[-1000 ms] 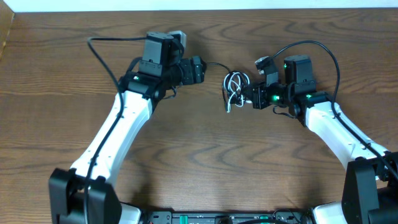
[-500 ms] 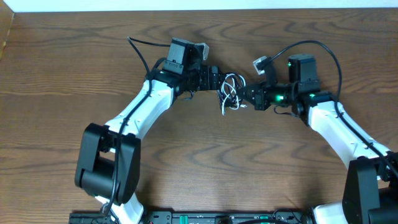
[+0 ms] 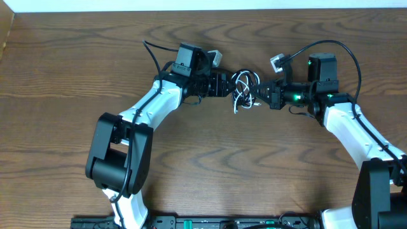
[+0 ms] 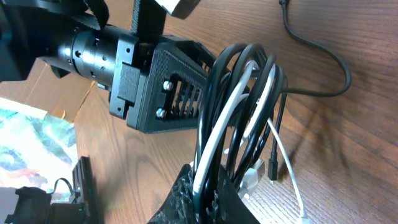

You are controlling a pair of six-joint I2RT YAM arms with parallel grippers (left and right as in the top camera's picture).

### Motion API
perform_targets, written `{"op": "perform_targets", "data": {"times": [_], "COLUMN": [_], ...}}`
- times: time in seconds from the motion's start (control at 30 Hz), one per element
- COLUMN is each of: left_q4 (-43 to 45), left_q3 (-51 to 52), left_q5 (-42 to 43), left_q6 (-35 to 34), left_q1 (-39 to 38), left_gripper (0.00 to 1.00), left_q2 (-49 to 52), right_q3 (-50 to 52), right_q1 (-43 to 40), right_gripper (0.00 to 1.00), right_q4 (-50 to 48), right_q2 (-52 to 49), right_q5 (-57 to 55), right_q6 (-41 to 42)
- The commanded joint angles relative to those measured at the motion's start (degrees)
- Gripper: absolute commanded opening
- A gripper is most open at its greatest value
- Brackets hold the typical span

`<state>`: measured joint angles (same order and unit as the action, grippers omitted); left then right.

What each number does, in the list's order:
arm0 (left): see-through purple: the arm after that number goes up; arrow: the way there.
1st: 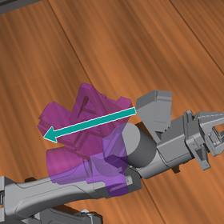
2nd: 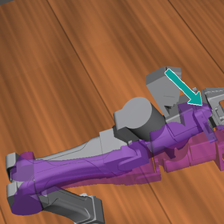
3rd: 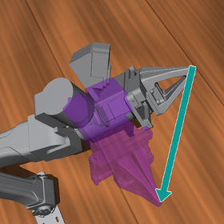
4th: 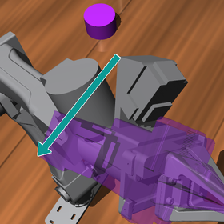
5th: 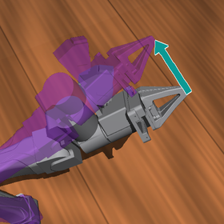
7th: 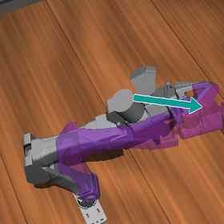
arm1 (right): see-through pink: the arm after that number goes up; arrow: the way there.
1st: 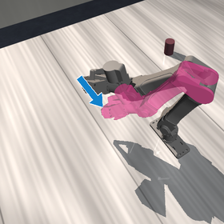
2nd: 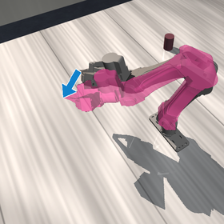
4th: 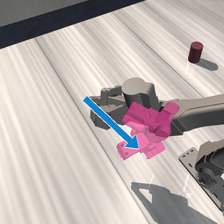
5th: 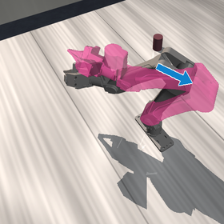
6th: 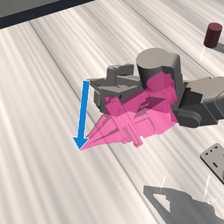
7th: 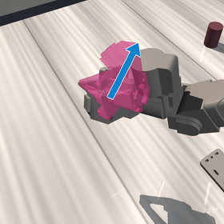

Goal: Untangle cables

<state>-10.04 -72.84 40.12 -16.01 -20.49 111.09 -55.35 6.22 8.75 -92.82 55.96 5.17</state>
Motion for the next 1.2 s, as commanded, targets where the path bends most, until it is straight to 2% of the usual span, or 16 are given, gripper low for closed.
{"op": "perform_targets", "data": {"times": [0.0,0.23,0.3,0.4,0.47,0.5,0.57,0.8,1.03,1.17], "left_q4": [0.39,3.98,6.03,6.47,6.36,6.43,6.54,4.33,-1.16,-4.17], "left_q3": [-0.50,-0.50,-0.50,-0.50,-0.50,-0.52,-0.57,-0.57,-0.57,-0.57], "left_q5": [3.87,3.82,3.34,-4.52,-9.22,-11.28,-12.92,-13.18,-13.64,-14.25], "left_q6": [0.70,-2.43,-3.41,-7.63,-8.37,-8.81,-9.64,-9.29,-1.55,-0.02], "left_q1": [-0.85,-3.23,-3.96,-4.42,-4.31,-4.09,-3.61,-1.18,-0.26,1.07], "left_gripper": [0.68,0.67,0.63,0.45,0.15,0.08,0.08,0.08,0.07,0.07], "left_q2": [1.64,3.82,4.96,6.27,6.43,6.36,6.21,2.84,-2.86,-5.81], "right_q3": [-0.15,-0.15,-0.15,-0.15,-0.15,-0.15,-0.15,-0.15,-0.15,-0.15], "right_q1": [-0.02,0.02,0.04,0.04,0.02,0.02,0.04,0.02,-0.59,-1.16], "right_gripper": [0.01,0.01,0.01,0.01,0.01,0.01,0.01,0.01,0.01,0.01], "right_q4": [-0.20,-0.20,-0.20,-0.15,-0.17,-0.15,0.07,5.42,6.36,3.45], "right_q2": [0.68,0.68,0.68,0.70,0.70,0.70,0.68,0.70,0.68,0.70], "right_q5": [2.29,2.29,2.29,2.25,1.29,-0.48,-3.69,-33.88,-56.43,-61.70], "right_q6": [-0.94,-0.83,-0.50,-0.46,0.02,0.90,2.01,10.73,10.34,4.83]}}
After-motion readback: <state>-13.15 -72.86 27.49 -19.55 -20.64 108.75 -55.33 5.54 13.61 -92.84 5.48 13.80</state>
